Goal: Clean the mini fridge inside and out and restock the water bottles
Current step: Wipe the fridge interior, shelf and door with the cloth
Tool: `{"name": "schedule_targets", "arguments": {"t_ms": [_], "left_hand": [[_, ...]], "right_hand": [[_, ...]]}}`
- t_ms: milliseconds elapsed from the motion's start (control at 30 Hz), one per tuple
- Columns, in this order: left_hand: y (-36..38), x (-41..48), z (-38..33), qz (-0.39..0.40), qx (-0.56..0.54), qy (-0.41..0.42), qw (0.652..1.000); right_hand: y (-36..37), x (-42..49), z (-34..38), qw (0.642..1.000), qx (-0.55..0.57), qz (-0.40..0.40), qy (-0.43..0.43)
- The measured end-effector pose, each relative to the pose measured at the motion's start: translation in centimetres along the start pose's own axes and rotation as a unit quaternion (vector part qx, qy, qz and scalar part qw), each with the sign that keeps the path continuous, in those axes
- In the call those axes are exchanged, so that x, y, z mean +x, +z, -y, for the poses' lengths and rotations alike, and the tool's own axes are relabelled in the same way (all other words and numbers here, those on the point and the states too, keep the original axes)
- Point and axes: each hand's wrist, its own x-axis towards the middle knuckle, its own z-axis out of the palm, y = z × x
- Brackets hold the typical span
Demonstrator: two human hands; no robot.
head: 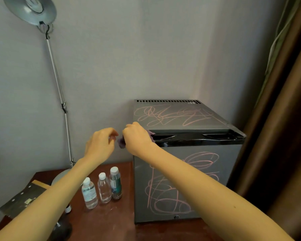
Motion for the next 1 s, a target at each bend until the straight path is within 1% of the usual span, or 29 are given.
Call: {"name": "schedule_targets", "arguments": {"t_ms": [167,267,400,533,600,700,800,900,1000], "left_hand": [[0.3,-1.0,-3.6,0.000,0.043,0.024,0.999],[0.4,-1.8,-4.7,-0.003,0.044,0.035,0.998],[0.6,-3.1,-5.9,0.009,0.049,0.036,0.998],[0.6,-3.8,-6.9,0.060,0.110,0.083,0.989],[0.1,-3.7,-7.0,0.066,0.157,0.103,0.980],[-0.8,-3.0,-7.3,0.063,0.202,0.101,0.972],[-1.2,-2.6,-7.6,0.121,0.250,0.088,0.957],[-0.9,-2.7,-6.9,0.157,0.243,0.084,0.954],[-0.7,-3.1,-6.2,0.163,0.217,0.091,0.958]], "right_hand": [[-0.3,-2.6,-1.6,0.999,0.043,-0.024,-0.015],[0.1,-4.5,-3.6,0.996,0.077,-0.047,0.013],[0.8,-7.5,-8.2,0.993,0.099,-0.046,0.043],[0.7,-10.1,-12.0,0.990,0.096,-0.057,0.082],[0.6,-10.7,-13.4,0.989,0.095,-0.055,0.102],[0.5,-11.6,-15.0,0.983,0.112,-0.061,0.129],[0.3,-12.5,-16.2,0.979,0.117,-0.065,0.152],[0.4,-13.1,-17.5,0.978,0.110,-0.066,0.167],[0.3,-14.1,-18.8,0.975,0.105,-0.064,0.185]]}}
